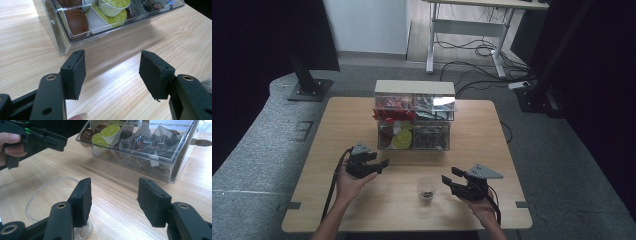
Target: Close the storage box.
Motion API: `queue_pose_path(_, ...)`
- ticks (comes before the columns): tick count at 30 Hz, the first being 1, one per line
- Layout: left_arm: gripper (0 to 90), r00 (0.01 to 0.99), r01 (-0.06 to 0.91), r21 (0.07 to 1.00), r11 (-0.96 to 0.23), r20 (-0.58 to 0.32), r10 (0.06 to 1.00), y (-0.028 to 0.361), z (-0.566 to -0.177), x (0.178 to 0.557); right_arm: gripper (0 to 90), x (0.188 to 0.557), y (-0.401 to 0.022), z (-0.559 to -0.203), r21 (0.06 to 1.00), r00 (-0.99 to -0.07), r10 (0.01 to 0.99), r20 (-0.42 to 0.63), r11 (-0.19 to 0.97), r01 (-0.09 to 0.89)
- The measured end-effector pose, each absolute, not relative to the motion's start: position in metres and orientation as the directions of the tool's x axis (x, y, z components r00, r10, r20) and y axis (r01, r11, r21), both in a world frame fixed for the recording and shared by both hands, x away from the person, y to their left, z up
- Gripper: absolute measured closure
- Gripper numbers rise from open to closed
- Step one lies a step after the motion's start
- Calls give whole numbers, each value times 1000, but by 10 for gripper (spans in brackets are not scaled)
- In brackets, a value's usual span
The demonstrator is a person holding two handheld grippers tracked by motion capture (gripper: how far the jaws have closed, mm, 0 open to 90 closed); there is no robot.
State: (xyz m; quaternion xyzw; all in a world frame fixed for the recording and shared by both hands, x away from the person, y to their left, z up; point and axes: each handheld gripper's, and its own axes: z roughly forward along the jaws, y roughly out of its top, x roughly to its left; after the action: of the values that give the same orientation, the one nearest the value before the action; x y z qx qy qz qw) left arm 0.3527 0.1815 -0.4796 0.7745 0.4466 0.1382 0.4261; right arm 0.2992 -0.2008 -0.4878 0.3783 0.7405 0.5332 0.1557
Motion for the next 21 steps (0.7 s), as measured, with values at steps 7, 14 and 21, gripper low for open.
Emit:
queue_pose_path(7,388,581,555,792,-253,-152,800,185,-479,338,444,299,-203,-488,908,-659,732,173,142,395)
queue_pose_path(14,386,596,540,794,-278,-128,793,195,-486,322,444,299,-209,-491,906,-652,738,174,140,400)
queue_pose_path(21,388,578,552,787,-275,-125,806,213,-500,307,444,300,-218,-497,898,-634,752,179,138,417)
